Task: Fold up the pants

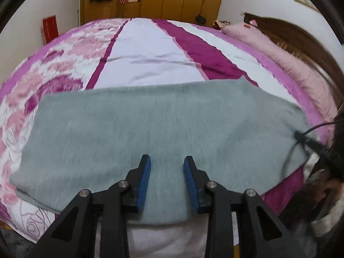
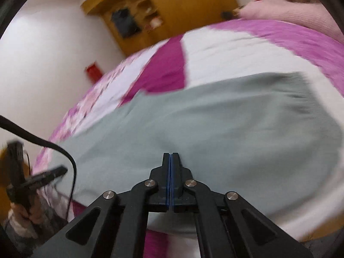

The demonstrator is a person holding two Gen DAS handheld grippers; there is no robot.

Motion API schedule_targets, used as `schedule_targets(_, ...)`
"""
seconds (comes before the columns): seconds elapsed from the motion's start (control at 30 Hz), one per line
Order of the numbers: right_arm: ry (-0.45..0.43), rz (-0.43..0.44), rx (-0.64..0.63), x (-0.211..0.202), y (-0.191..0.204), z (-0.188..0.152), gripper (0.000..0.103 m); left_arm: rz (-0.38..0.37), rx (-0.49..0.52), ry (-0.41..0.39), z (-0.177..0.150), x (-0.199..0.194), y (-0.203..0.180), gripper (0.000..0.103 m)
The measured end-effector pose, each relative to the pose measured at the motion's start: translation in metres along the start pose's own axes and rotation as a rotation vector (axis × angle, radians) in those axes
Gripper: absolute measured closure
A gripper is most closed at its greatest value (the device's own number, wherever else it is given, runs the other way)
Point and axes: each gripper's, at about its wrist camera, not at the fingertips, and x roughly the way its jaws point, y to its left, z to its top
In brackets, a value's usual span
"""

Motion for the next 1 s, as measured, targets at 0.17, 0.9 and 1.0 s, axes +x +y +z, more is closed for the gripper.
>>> schedule_targets(0.17, -0.178, 0.013, 0.378, -0.062, -0.093, -0.013, 0.076, -0.032, 0.013, -0.018, 0.023, -0.001, -0.017, 0.07)
schedule_targets(0.9, -0.248, 0.196, 0.661, -0.05, -0.151, -0.021, 0.059, -0.06, 0.138, 0.035, 0.032, 0.022, -0.078, 0.07)
schedule_targets(1.0, -0.229, 0.206, 0.658, -0.038, -0.157, -0.004, 0.059, -0.094, 0.123, 0.03, 0.039, 0.022, -0.084, 0.07)
